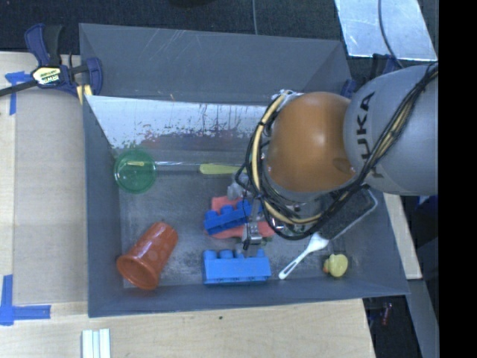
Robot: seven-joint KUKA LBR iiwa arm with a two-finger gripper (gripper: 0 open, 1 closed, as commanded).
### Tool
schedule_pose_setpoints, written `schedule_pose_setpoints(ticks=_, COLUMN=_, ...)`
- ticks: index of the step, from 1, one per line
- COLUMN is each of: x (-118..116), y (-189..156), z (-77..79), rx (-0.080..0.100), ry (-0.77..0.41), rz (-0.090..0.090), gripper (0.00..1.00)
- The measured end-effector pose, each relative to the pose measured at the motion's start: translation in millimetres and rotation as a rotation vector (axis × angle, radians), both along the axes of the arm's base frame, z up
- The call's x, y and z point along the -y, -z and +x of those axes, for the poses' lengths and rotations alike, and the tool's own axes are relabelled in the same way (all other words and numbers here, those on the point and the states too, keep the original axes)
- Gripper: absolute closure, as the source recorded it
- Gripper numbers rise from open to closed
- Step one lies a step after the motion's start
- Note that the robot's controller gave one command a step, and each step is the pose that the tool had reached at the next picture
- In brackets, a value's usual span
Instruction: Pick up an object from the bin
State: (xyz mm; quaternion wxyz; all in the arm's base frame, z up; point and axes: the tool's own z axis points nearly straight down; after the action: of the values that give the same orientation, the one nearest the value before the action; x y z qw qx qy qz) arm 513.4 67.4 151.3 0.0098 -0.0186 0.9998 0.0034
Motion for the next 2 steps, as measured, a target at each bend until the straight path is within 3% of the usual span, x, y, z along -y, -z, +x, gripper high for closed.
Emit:
schedule_pose_setpoints(ticks=1, x=49, y=54, z=19.3, rx=-0.007, ry=0.107, rz=-0.001, gripper=0.00)
schedule_pose_setpoints(ticks=2, x=41, y=75, z=33.7, rx=0.015, ry=0.196, rz=0.004, gripper=1.00)
